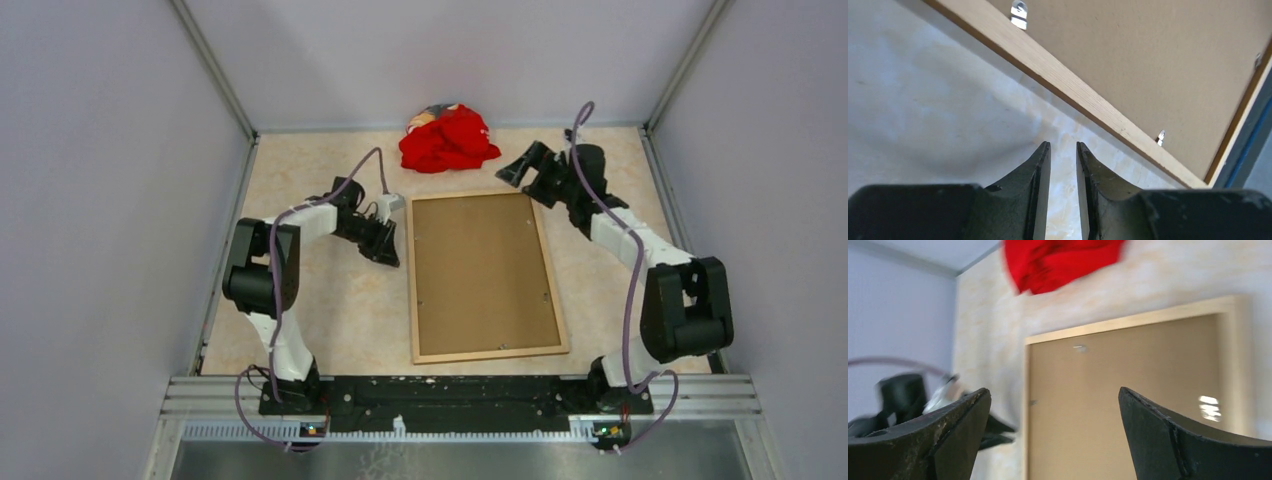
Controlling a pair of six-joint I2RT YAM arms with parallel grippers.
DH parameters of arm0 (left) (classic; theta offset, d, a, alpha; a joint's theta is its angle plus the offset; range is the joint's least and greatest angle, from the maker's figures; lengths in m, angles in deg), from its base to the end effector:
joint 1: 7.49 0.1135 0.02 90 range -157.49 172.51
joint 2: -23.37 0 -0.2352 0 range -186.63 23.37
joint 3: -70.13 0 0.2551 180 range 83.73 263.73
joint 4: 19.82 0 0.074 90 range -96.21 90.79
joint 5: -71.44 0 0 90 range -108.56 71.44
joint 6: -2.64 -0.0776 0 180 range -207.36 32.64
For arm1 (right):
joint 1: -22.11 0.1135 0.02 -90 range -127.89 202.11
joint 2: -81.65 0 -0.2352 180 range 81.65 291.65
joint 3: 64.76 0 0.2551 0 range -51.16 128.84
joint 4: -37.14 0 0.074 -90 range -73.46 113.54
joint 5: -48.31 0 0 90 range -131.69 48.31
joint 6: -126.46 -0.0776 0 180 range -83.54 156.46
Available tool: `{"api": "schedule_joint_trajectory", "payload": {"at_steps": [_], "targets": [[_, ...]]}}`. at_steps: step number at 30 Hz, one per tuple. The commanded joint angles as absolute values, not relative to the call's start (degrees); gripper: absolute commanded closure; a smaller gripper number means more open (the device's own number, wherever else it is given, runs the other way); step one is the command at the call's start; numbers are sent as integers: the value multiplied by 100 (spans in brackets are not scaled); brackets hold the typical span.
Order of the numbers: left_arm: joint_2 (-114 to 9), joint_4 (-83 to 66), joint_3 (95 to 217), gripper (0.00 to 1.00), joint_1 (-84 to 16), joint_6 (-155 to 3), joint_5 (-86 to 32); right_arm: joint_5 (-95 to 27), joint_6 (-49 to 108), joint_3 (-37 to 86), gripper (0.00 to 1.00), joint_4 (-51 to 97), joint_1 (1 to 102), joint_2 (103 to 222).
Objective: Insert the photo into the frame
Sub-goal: Adjust the photo frame at the center of the board.
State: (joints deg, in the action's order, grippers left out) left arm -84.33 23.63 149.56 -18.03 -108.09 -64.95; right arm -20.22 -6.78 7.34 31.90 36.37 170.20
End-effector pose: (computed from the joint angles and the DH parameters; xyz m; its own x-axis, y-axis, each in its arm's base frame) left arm 0.3399 -0.1204 0.0957 -0.7494 0.3878 -0.5367 0.6573 0.5339 -0.5320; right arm 0.3754 0.1247 0.2223 -0.6438 0.4942 -0.5842 -0.1617 0.6584 0.7351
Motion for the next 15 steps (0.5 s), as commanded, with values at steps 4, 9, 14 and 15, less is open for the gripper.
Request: {"api": "schedule_joint_trajectory", "payload": {"at_steps": [4,9,14,15], "targets": [[-7782,2223,14240,68,-2583,-11864,-5416,-2973,255,246,1,1823,2544,17013],[-7538,2108,13928,68,-2958,-12014,-5137,-2946,389,345,1,1928,2510,17620],[-7323,2101,13702,68,-3257,-12157,-4947,-2330,221,683,1,2235,2562,18375],[-7300,2101,13678,68,-3311,-12144,-4930,-2284,206,832,1,2221,2669,18522]]}}
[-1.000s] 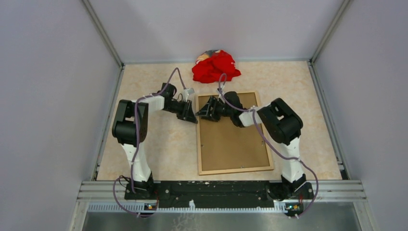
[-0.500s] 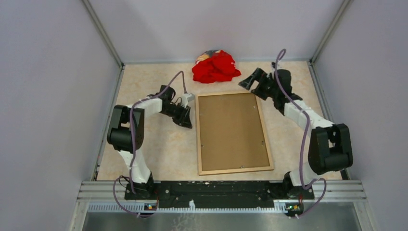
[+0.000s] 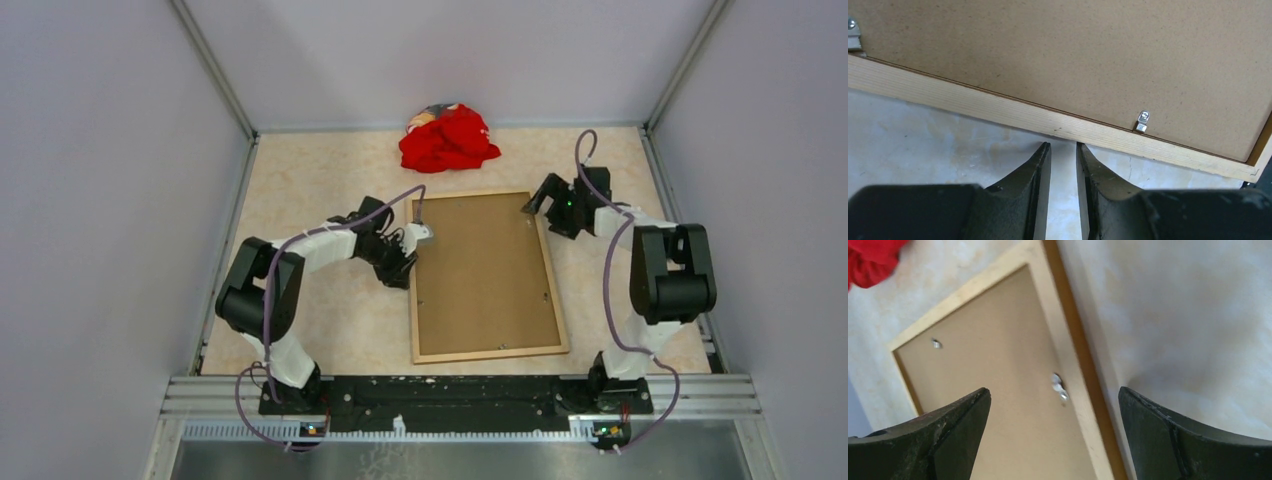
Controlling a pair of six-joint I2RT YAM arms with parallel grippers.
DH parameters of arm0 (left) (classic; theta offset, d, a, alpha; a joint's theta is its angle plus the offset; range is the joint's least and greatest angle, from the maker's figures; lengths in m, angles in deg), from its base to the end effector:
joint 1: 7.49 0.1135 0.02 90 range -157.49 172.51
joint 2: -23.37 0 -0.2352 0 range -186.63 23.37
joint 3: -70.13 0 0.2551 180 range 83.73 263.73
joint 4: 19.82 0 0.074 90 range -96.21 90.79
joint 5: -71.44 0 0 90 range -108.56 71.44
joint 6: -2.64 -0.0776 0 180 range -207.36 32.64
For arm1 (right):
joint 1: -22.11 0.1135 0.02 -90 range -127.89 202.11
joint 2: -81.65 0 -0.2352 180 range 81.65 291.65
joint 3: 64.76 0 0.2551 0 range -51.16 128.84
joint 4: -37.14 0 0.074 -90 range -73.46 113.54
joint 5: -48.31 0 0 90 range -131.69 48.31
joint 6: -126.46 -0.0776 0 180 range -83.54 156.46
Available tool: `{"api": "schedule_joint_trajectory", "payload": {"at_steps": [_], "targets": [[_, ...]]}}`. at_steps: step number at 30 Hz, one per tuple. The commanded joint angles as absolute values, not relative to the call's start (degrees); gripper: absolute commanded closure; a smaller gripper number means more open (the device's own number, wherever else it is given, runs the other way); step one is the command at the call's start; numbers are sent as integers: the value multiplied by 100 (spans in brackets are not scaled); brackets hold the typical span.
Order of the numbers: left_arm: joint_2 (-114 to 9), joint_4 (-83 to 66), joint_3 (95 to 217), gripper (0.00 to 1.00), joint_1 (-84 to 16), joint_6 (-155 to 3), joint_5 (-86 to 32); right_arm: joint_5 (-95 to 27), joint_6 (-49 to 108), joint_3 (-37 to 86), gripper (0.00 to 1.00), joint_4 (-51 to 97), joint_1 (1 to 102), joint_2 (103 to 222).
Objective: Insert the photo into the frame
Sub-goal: Adjust the photo frame at the center of the board.
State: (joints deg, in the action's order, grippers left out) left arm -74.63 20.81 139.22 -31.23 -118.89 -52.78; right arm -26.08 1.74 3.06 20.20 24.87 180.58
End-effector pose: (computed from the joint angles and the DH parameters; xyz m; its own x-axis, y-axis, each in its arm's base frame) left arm 0.2793 -0.1705 0.0936 -0.4628 0.6759 -0.5735 0.8856 0.3805 -0.2663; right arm 0.3729 0.0389 0.1034 -0.7393 0.5136 -0.4355 0.2373 0.8040 0.5452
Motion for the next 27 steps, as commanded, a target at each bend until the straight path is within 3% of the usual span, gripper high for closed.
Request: {"api": "schedule_joint_trajectory", "payload": {"at_steps": [1,8,17,21,27], "targets": [[-7295,2100,13667,68,-3365,-12132,-4886,-2315,213,1000,1,2127,2792,18649],[-7303,2235,13769,69,-3486,-12004,-4888,-2478,-41,2610,1,1855,4159,19706],[-7355,2359,13720,67,-3491,-11986,-5209,-2114,-12,5607,1,908,5583,21492],[-7457,3066,13976,58,-3490,-12257,-5574,-2053,212,6170,1,519,5690,21638],[-7108,4316,14449,40,-3366,-13066,-5959,-2325,711,5344,1,442,5604,20612]]}}
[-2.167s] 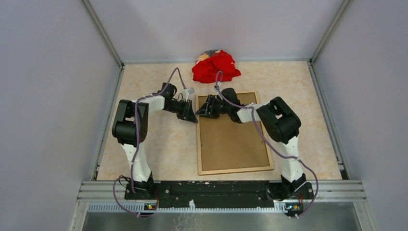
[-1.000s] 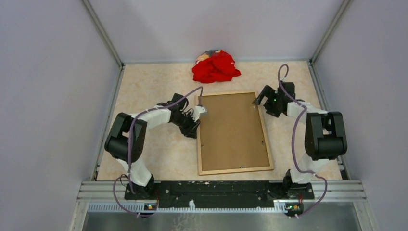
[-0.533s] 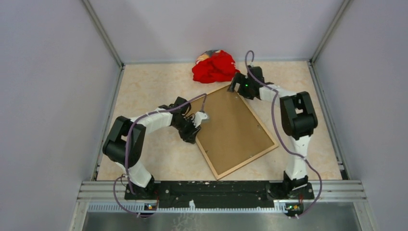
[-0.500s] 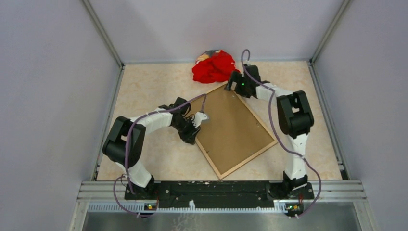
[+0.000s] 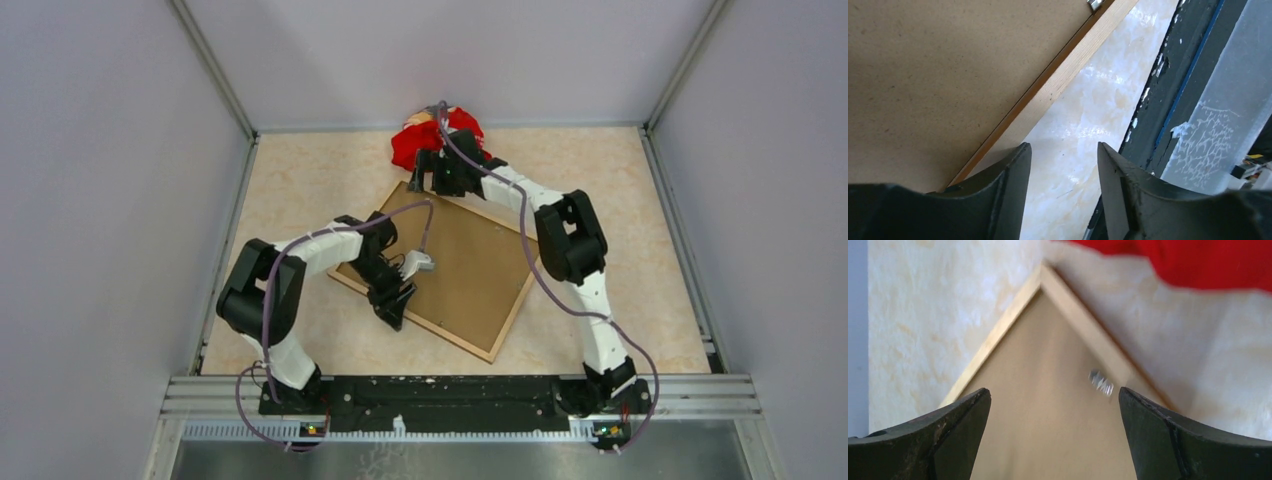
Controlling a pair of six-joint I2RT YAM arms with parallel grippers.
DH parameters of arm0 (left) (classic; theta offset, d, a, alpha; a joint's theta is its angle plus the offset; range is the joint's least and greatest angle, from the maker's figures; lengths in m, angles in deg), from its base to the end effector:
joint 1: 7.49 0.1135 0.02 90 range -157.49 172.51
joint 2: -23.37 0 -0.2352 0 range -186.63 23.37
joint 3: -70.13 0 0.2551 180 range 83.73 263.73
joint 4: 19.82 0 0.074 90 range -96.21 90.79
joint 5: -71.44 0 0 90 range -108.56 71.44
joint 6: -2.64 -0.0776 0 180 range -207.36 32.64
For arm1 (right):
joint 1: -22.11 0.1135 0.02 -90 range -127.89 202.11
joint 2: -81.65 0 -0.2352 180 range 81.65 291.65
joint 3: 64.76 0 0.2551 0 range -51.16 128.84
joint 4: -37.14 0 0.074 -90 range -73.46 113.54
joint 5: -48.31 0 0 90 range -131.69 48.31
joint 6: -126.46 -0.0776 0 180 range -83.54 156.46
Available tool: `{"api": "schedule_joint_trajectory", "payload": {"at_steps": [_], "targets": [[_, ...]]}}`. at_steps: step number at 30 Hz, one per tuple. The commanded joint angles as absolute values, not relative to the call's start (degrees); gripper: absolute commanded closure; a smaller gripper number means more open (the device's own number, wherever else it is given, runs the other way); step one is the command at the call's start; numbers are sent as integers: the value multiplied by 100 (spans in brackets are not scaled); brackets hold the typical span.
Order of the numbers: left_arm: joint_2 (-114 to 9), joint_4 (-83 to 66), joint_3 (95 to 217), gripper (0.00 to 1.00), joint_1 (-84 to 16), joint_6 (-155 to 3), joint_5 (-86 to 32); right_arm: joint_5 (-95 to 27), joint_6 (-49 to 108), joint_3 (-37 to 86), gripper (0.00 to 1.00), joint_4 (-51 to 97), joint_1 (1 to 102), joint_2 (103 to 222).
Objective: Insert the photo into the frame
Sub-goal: Adjust the photo frame at the center of the board.
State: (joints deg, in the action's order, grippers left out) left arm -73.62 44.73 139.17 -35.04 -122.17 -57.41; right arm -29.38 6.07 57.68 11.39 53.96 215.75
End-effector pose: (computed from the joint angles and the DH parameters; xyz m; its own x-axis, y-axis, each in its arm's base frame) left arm 0.2152 -0.1672 0.0931 -0.5355 0.7808 -0.3219 0.7815 0.3135 -0.5394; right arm 0.4606 0.3056 0.1398 -0.7787 0.0981 -0.6196 -0.3078 0.8010 0.5136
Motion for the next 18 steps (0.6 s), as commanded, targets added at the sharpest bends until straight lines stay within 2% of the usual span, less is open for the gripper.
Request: {"api": "schedule_joint_trajectory", "payload": {"at_steps": [1,8,12,18], "targets": [[-7033,4496,14540,38,-3304,-13202,-6022,-2399,753,5039,1,482,5583,20340],[-7219,5061,15848,37,-1831,-13491,-6138,-3074,560,2724,1,693,5256,18262],[-7818,4825,16728,43,-913,-13021,-5945,-3283,281,1423,1,802,4999,17025],[-8571,3765,16902,53,-319,-12143,-5196,-3433,-105,-103,1,571,4636,15545]]}}
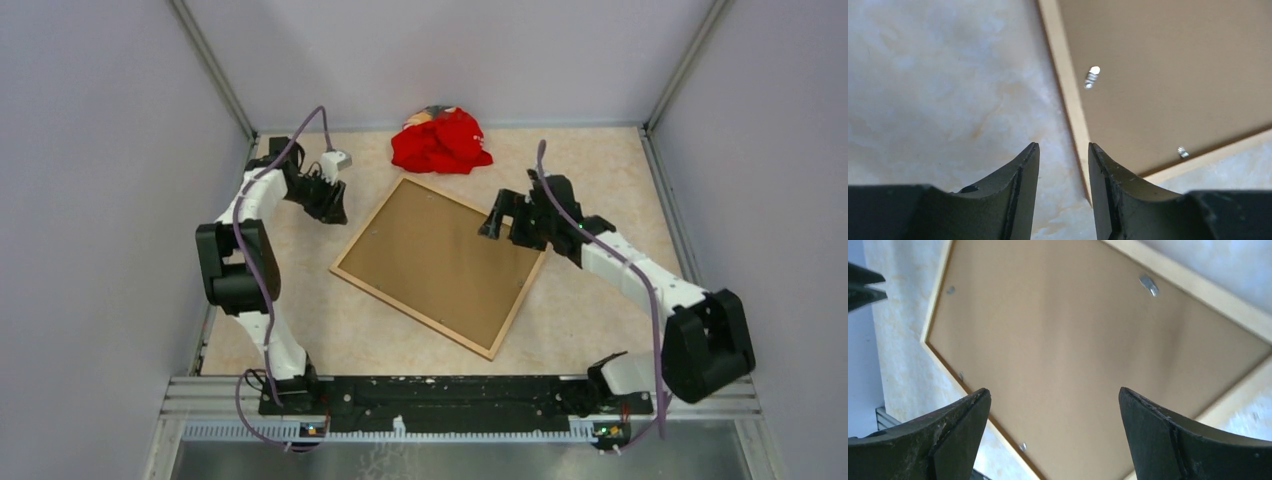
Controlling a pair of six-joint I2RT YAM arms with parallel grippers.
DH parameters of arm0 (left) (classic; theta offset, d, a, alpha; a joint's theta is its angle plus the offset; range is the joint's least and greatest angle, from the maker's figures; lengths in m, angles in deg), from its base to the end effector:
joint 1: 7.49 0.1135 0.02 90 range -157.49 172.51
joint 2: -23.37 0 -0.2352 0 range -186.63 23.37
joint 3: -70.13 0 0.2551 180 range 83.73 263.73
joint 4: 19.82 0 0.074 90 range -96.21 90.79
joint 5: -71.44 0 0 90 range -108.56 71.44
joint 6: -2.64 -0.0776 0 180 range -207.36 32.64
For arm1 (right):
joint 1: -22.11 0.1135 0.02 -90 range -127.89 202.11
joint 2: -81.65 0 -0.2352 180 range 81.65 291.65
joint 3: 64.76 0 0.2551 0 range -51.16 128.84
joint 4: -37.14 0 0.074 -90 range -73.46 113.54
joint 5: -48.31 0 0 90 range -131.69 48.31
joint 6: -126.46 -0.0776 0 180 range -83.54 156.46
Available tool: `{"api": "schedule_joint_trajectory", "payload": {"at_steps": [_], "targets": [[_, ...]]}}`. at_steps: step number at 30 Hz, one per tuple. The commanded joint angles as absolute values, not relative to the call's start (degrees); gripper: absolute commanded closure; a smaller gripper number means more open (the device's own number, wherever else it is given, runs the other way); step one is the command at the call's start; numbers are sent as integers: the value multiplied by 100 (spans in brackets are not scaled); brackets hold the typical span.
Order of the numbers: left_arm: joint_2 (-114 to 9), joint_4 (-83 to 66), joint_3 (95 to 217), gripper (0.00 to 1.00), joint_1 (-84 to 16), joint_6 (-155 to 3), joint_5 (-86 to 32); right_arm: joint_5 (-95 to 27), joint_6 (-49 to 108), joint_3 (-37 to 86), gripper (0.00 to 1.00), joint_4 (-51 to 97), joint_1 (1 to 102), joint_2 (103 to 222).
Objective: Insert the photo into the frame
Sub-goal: Adjust the photo frame at the center of the board.
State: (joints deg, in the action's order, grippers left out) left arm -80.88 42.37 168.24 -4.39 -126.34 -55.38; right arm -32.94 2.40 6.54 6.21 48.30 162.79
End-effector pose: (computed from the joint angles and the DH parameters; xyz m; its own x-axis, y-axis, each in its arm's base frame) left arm 0.3838 -0.0258 0.1877 -0.6096 0.4713 -0.6374 0.7219 0.6623 -0.2007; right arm 0.3082 0.1647 0.2039 -0.7877 0.2295 -0.5718 -0.1188 0.8540 0.5065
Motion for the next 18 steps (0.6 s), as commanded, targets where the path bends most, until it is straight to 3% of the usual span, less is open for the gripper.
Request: {"api": "schedule_joint_trajectory", "payload": {"at_steps": [1,8,18], "targets": [[-8688,3760,16900,53,-306,-12083,-5244,-3386,-153,-337,1,559,4533,15360],[-9102,3487,16683,66,-292,-11898,-5366,-2796,-458,-1651,1,918,3695,14661],[-9150,3605,16179,80,-345,-12344,-5623,-2588,-451,-1677,1,1704,3454,15465]]}}
